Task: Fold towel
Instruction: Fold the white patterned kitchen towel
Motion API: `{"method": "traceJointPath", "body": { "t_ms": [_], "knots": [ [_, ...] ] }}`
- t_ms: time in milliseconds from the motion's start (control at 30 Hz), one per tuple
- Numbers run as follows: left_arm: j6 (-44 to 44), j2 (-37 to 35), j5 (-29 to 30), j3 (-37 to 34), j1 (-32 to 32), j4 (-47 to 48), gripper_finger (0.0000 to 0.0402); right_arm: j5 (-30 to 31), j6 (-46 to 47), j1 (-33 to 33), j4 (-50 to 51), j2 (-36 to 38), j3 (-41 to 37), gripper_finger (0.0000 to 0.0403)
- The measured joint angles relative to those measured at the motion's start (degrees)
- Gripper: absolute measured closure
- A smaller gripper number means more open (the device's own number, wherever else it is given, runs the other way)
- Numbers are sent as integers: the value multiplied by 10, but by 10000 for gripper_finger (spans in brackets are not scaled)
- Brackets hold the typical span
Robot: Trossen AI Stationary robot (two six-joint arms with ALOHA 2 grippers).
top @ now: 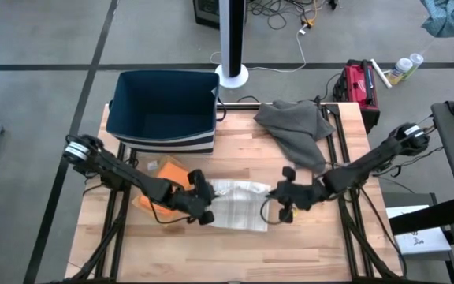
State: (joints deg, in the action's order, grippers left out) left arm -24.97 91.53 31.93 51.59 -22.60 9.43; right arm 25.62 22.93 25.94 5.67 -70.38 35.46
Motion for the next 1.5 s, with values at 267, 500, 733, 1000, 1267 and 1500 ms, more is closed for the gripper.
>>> {"method": "traceJointPath", "body": {
  "t_ms": [267,500,733,1000,1267,1500],
  "knots": [
    [37,16,142,0,-2,-10,391,158,-16,34,-55,-85,8,403],
    [86,19,172,-30,23,-83,393,259,-126,29,-56,-112,8,403],
    [116,14,182,-60,38,-128,391,336,-202,26,-57,-109,8,403],
    [135,17,45,-84,29,-188,389,146,-84,41,-57,-124,8,403],
    [123,16,-81,-84,21,-185,386,82,19,71,-62,-129,8,403],
    [123,4,-116,-83,23,-180,389,59,29,79,-71,-123,8,403]
  ]
}}
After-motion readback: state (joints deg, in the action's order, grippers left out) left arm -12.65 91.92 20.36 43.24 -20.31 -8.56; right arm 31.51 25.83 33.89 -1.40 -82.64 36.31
